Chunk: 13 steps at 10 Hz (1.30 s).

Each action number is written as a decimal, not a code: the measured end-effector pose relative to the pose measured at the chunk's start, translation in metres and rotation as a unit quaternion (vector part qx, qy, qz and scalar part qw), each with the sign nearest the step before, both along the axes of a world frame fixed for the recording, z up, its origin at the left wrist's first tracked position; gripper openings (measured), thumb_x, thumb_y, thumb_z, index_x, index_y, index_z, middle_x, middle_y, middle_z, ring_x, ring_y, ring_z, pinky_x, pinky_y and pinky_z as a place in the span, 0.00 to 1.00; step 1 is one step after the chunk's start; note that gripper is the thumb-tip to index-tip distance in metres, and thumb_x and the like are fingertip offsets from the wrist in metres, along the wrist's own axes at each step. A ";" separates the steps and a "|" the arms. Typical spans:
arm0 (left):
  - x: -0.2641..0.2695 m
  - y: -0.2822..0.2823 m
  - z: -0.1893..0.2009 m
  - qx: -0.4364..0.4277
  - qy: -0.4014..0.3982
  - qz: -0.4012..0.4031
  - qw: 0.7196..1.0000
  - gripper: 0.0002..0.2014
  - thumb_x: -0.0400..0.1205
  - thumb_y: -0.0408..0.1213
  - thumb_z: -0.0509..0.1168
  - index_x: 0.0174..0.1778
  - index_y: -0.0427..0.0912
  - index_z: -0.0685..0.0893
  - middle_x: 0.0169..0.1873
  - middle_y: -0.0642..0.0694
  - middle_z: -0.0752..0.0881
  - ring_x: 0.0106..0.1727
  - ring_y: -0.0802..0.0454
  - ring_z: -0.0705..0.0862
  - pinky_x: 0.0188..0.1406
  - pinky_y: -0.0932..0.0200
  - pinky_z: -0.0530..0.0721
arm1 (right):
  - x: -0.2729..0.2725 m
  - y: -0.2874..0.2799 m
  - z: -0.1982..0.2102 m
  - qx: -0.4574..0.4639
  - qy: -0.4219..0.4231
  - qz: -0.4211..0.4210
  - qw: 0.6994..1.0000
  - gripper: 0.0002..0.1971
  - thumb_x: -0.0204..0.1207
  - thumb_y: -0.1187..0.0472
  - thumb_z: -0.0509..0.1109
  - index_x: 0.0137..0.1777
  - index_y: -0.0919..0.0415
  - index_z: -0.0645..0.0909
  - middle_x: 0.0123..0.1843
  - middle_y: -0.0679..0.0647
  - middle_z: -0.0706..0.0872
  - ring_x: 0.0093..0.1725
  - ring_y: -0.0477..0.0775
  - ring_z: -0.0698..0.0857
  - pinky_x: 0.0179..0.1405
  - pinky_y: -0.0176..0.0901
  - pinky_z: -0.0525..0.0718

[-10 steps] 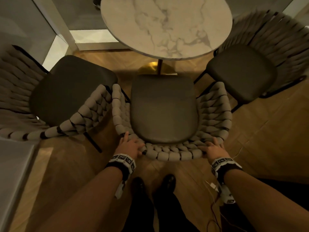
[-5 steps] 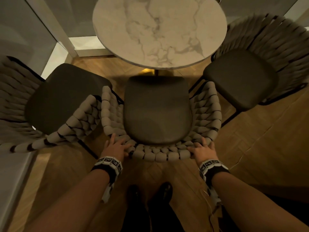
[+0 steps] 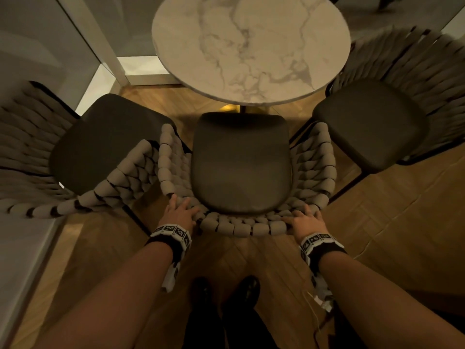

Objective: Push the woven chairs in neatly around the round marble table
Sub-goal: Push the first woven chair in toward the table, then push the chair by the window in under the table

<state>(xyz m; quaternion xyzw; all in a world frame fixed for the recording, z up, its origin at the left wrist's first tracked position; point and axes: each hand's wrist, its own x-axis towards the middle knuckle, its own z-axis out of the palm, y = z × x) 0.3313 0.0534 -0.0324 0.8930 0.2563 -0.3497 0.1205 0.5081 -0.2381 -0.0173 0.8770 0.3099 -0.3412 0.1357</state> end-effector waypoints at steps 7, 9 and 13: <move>-0.189 0.091 0.045 -0.005 -0.144 0.303 0.942 0.12 0.85 0.43 0.57 0.57 0.53 0.84 0.56 0.46 0.86 0.53 0.53 0.80 0.59 0.61 0.76 | -0.093 0.137 0.043 0.211 0.168 0.034 0.962 0.16 0.81 0.56 0.64 0.42 0.27 0.76 0.48 0.32 0.85 0.51 0.38 0.84 0.53 0.31 0.77; -0.228 0.223 0.051 0.089 -0.161 0.272 0.944 0.23 0.82 0.43 0.60 0.74 0.49 0.73 0.73 0.43 0.76 0.73 0.42 0.75 0.72 0.46 0.73 | -0.130 0.287 0.046 0.215 0.126 0.084 0.965 0.11 0.81 0.52 0.61 0.57 0.34 0.79 0.59 0.45 0.85 0.56 0.45 0.83 0.58 0.40 0.81; -0.254 0.399 0.026 -0.017 -0.028 0.111 0.993 0.25 0.83 0.46 0.60 0.78 0.60 0.67 0.82 0.49 0.63 0.84 0.38 0.51 0.77 0.25 0.48 | -0.180 0.540 -0.006 -0.026 0.039 0.272 0.961 0.36 0.76 0.42 0.68 0.81 0.38 0.55 0.83 0.51 0.59 0.82 0.64 0.55 0.77 0.67 0.65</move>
